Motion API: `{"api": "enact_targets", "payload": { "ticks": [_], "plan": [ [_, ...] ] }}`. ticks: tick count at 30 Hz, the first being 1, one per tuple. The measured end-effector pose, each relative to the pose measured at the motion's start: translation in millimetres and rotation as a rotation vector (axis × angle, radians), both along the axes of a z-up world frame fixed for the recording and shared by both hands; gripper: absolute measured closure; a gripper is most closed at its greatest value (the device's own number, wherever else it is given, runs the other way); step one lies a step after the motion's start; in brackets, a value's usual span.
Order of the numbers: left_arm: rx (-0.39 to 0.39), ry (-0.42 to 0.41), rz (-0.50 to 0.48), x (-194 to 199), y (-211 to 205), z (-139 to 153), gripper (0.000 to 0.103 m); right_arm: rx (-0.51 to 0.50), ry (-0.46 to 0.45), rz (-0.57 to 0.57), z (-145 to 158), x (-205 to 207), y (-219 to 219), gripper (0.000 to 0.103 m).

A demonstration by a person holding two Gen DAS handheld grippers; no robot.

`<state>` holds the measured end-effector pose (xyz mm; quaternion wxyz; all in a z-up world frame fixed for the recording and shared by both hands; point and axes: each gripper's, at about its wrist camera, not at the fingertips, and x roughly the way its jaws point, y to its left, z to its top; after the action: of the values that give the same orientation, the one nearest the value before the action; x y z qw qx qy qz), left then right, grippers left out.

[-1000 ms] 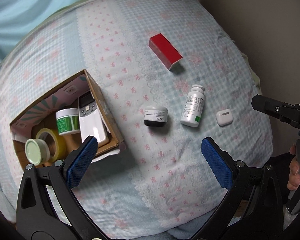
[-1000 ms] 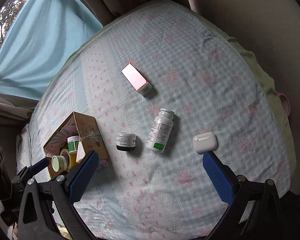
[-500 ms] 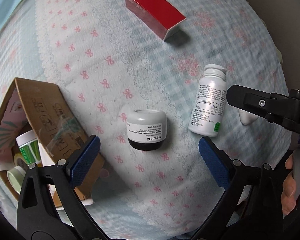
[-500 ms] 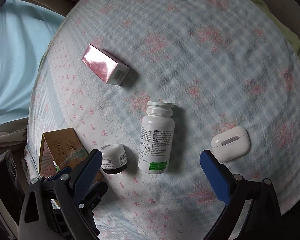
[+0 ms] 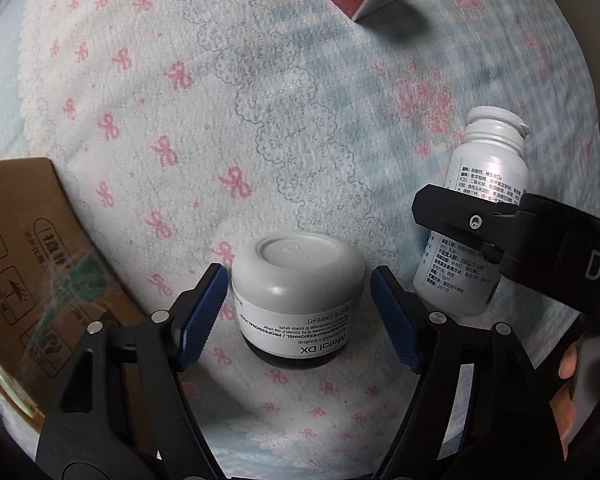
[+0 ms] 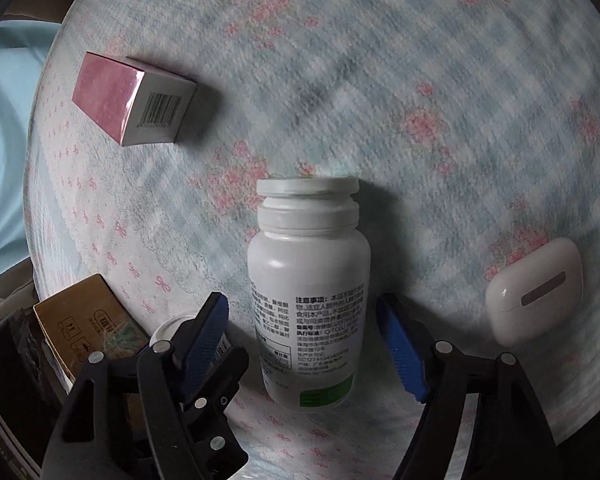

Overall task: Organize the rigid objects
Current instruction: 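Grasp the Metal DX jar with the left tool while the right tool grasps the pill bottle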

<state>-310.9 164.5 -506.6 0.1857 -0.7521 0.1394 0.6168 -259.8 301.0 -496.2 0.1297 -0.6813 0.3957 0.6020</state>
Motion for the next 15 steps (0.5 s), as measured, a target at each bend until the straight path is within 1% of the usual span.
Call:
{"api": "enact_targets", "payload": {
  "ticks": [2, 3, 4, 5, 12, 15],
  "plan": [
    [-0.012, -0.020, 0.005, -0.1, 0.4, -5.9, 0.048, 0.013, -0.017, -0.002, -2.2, 0.8, 1.3, 0.042],
    [-0.020, -0.017, 0.005, -0.1, 0.3, -7.4, 0.050, 0.017, -0.022, -0.005, -2.9, 1.7, 2.5, 0.043],
    [-0.017, -0.017, 0.008, -0.3, -0.3, -7.7, 0.050, 0.020, -0.025, -0.008, -3.4, 2.8, 3.8, 0.047],
    [-0.012, -0.017, 0.013, -0.3, -1.1, -7.4, 0.050, 0.016, -0.023, -0.013, -3.9, 3.8, 5.1, 0.048],
    [-0.011, 0.000, -0.011, 4.0, -0.7, -5.2, 0.050, 0.017, -0.029, -0.003, -4.1, 4.0, 7.9, 0.048],
    [-0.005, 0.003, -0.008, 4.9, -2.0, -3.3, 0.050, 0.013, -0.022, -0.004, -2.6, 6.3, 10.9, 0.052]
  ]
}}
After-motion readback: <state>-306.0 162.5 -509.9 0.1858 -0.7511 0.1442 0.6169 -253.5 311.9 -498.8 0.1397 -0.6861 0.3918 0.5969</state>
